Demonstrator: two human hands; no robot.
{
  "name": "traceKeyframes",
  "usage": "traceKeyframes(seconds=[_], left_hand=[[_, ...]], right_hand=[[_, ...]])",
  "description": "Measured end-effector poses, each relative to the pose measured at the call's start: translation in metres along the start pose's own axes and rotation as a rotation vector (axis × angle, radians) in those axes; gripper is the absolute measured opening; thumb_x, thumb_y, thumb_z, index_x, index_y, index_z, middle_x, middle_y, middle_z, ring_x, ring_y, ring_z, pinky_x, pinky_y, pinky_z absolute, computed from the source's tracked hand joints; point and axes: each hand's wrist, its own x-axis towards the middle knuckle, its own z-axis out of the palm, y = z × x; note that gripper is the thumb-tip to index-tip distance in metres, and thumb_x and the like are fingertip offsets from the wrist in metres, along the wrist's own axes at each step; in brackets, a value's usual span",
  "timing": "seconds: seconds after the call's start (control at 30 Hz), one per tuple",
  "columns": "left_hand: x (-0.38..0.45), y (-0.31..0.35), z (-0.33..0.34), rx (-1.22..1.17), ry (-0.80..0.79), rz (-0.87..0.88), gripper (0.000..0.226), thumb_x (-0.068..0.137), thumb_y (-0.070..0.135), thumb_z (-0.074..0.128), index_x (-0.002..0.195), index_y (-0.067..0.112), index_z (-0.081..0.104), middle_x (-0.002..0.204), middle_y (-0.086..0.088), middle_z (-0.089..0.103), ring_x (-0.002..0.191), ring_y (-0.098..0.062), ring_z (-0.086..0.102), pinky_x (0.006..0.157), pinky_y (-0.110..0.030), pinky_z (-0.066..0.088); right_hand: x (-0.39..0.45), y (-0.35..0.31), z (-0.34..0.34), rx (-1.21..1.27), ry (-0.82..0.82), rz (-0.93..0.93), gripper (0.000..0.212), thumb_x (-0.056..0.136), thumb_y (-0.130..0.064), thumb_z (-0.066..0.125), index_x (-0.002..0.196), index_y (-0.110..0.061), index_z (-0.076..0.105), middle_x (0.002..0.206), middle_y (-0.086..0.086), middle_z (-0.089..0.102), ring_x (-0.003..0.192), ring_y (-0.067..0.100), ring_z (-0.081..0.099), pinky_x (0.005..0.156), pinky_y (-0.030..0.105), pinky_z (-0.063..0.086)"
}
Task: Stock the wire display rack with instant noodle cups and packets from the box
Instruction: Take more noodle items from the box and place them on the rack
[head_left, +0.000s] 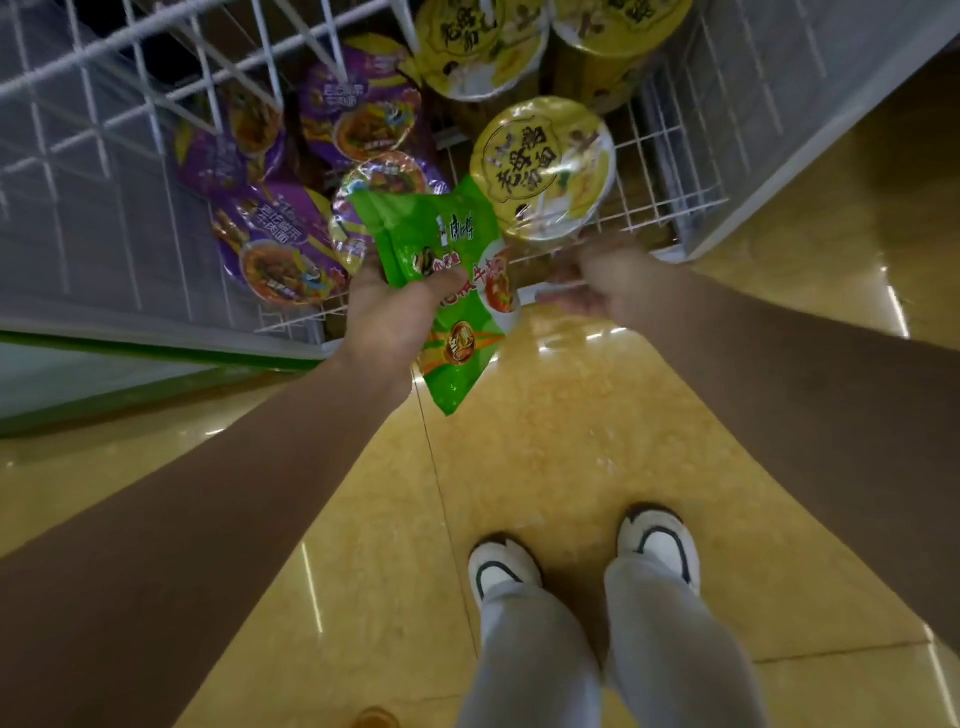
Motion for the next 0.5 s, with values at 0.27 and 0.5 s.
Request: traceKeyframes(seconds=[0.27,0.5], left_hand=[[-0.075,0.009,0.02,0.023,-0.163,-0.029,0.038,0.082,0.004,0.068,0.113,0.021,0.053,0.086,0.013,0.064,0.074,-0.001,0.061,0.056,-0.017,0.05],[-0.131,0.044,0.011,0.041,-0.311,-0.167,0.053,0.078,0.007,0.073,0.125,0.017,0.051,0.111,-0.003,0.068,0.097,-0.02,0.065,0.083,-0.037,0.053]], right_hand=[[-0.1,0.019,-0.037,-0.105,-0.105,0.059,0.033,0.096,-0.029,0.052,0.123,-0.011,0.051,0.118,0.009,0.057,0.096,0.02,0.061,0.067,0.027,0.052],[-0.178,-0.007,-0.052,-0.192,-0.094,0.014,0.038,0.089,-0.044,0.056,0.117,-0.019,0.051,0.124,0.002,0.055,0.12,0.022,0.049,0.093,0.041,0.039]])
